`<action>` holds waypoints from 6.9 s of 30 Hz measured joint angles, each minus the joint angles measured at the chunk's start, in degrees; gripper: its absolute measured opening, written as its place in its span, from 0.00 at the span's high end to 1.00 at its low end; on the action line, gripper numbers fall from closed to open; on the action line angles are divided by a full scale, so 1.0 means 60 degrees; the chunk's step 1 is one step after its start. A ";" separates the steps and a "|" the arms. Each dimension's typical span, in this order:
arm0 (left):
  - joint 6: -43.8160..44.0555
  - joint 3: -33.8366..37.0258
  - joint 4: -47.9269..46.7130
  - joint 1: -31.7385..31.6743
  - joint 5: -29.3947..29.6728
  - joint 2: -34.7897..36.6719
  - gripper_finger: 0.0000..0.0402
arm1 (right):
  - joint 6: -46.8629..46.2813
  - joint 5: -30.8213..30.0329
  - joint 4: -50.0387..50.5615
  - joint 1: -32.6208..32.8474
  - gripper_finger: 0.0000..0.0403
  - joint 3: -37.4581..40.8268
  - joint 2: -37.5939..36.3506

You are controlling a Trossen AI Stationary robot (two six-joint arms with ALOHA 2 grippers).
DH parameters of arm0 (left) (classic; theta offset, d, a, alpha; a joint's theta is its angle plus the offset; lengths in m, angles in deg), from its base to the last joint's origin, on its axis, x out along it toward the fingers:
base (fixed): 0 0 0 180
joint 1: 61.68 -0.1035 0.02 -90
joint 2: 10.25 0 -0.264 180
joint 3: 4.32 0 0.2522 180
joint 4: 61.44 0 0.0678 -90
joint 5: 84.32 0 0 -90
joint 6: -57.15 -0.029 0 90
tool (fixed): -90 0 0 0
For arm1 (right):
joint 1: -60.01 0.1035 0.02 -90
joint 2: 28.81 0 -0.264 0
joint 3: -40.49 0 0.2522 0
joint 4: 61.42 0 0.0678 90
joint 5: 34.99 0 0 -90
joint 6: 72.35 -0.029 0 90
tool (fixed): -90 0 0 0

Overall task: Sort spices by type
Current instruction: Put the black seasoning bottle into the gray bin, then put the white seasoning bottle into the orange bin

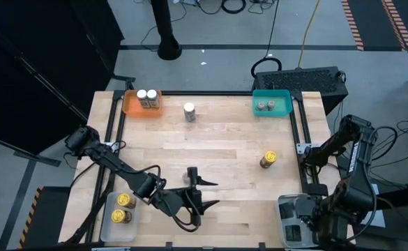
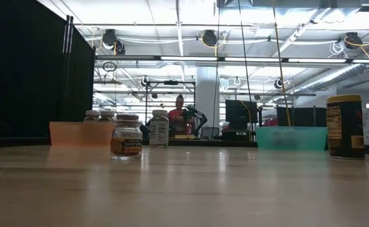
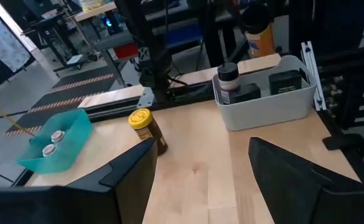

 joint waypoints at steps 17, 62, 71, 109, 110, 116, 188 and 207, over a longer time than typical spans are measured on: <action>-0.0012 0.0000 -0.0022 -0.0050 0.0006 0.0000 0.35 | 0.0010 -0.0654 -0.0784 0.0398 0.57 0.0000 0.1025; -0.0006 0.0004 -0.0001 -0.0050 -0.0005 0.0004 0.35 | -0.0561 -0.3191 -0.0269 0.2002 0.57 0.0000 0.2280; 0.0010 0.0004 0.0339 -0.0051 -0.0008 0.0007 0.35 | -0.0014 -0.3535 0.0129 0.2076 0.57 0.0000 0.2276; -0.0012 0.0004 0.0328 -0.0483 -0.0012 0.0007 0.35 | 0.2715 -0.3071 -0.1217 0.2046 0.57 0.1309 0.0479; -0.0012 0.0004 0.0328 -0.0490 -0.0012 0.0007 0.35 | 0.2728 -0.3064 -0.1439 0.2047 0.57 0.1466 0.0421; -0.0009 0.0004 0.0331 -0.0491 -0.0012 0.0007 0.35 | 0.3002 -0.3071 -0.2560 0.2044 0.57 0.2434 0.0230; 0.0083 0.0007 -0.0587 -0.0457 -0.0223 0.0007 0.35 | 0.0671 -1.1652 -0.2843 -0.0359 0.40 0.1851 0.0311; 0.0079 0.0007 -0.0725 -0.0294 -0.0227 0.0004 0.35 | 0.5103 -1.1087 -0.6277 -0.2172 0.40 0.1861 0.0939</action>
